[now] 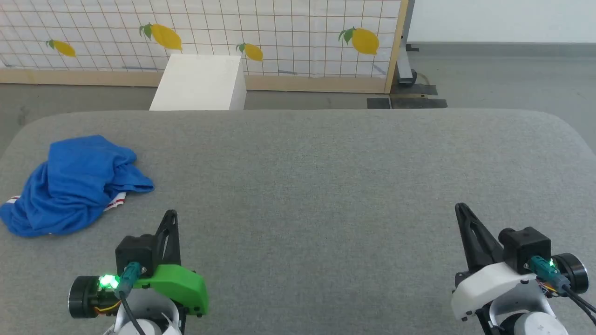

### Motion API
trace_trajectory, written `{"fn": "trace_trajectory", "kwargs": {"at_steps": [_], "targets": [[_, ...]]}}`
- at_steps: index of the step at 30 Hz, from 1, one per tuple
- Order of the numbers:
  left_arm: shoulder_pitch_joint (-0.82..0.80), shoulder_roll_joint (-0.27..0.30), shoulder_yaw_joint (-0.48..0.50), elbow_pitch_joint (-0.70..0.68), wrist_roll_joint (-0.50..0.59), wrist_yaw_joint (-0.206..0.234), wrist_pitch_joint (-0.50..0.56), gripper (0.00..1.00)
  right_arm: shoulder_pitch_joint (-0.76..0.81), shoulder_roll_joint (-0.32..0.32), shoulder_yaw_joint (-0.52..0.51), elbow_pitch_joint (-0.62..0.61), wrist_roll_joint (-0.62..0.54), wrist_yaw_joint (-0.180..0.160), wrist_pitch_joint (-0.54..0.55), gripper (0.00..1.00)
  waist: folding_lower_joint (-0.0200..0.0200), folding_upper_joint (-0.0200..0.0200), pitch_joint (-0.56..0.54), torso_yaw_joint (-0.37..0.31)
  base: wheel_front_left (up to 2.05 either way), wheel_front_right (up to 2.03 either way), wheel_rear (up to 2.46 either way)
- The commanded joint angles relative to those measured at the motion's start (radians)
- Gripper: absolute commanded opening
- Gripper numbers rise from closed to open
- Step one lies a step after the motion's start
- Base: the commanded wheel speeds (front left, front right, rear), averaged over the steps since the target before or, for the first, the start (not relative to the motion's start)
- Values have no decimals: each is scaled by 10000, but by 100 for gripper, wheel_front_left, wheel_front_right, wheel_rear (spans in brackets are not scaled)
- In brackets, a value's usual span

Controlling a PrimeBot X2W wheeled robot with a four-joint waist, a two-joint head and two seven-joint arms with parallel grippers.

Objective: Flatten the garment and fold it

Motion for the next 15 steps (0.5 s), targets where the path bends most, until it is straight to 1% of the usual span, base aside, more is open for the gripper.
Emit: {"fn": "trace_trajectory", "kwargs": {"at_steps": [1, 15], "targets": [[109, -49, 22, -22, 105, -9, 12, 0, -19, 3, 18, -53, -9, -13, -39, 0, 0, 0, 0, 0, 0, 0, 0], [109, -49, 22, -22, 105, -9, 12, 0, -19, 3, 18, -53, -9, -13, -39, 0, 0, 0, 0, 0, 0, 0, 0]]}}
